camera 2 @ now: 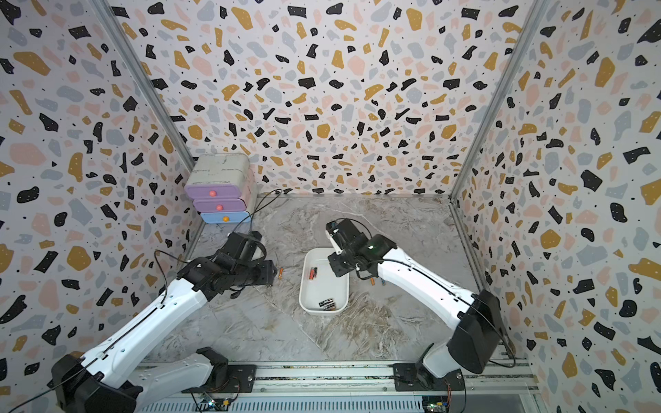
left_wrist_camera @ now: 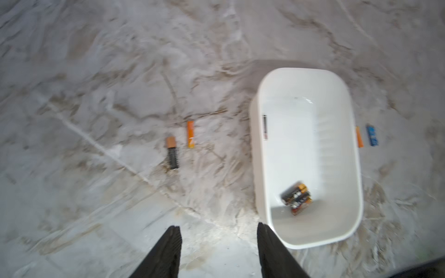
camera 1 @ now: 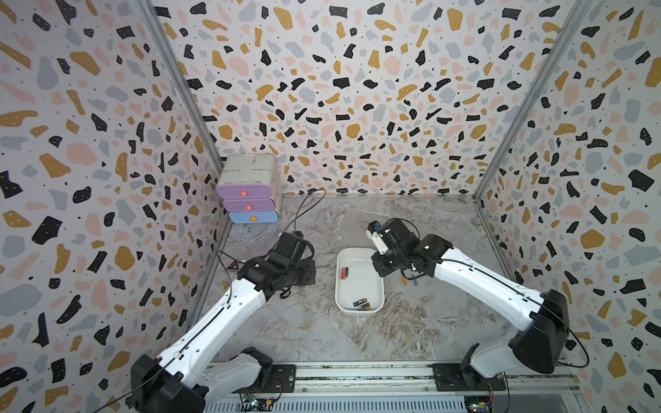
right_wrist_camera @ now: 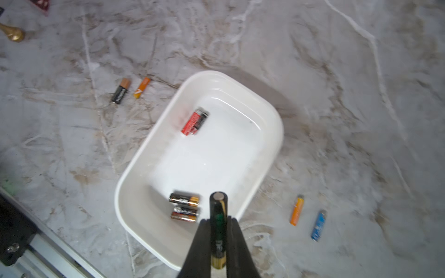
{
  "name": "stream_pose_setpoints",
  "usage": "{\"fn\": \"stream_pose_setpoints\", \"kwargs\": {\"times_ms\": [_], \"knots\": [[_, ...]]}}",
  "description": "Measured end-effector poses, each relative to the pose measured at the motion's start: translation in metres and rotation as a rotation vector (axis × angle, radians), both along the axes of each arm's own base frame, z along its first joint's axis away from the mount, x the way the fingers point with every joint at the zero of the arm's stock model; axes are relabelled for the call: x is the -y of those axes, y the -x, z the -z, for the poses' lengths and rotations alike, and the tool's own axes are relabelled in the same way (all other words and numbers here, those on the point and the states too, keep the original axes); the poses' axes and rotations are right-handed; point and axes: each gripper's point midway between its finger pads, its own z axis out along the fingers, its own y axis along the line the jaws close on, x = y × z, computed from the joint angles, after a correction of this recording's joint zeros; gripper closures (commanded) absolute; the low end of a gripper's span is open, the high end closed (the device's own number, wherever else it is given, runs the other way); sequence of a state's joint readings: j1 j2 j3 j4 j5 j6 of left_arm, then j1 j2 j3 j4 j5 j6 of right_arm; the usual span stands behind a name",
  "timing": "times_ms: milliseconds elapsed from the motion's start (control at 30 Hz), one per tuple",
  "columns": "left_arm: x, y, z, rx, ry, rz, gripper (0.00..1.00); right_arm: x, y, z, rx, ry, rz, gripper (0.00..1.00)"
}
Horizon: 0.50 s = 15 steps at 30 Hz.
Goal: Take the batteries out of the storage box
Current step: Place the battery at the center of the board.
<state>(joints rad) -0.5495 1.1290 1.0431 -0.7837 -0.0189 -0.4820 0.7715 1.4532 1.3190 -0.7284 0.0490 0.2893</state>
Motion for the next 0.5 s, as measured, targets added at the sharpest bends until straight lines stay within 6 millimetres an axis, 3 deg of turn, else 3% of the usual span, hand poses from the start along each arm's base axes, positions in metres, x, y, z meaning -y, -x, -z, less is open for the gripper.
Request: {"fn": "stream_pose_setpoints", "kwargs": {"times_ms": [100,167,267,367,500], "knots": [[0.043,0.002,-0.009,0.007,0.013,0.117,0.46,0.054,-0.007,0.021,-0.044,0.041,0.120,1.00],[0.066,0.004,-0.004,-0.006,0.014,0.172,0.46,0.089,-0.010,0.049,-0.104,0.096,0.195,1.00],[0.080,0.004,0.012,-0.044,0.000,0.202,0.46,0.126,-0.010,0.087,-0.200,0.176,0.268,1.00],[0.084,0.003,0.024,-0.072,-0.014,0.205,0.46,0.148,-0.013,0.112,-0.265,0.231,0.307,1.00],[0.086,0.002,0.027,-0.078,-0.012,0.204,0.46,0.163,-0.023,0.131,-0.305,0.265,0.333,1.00]]}}
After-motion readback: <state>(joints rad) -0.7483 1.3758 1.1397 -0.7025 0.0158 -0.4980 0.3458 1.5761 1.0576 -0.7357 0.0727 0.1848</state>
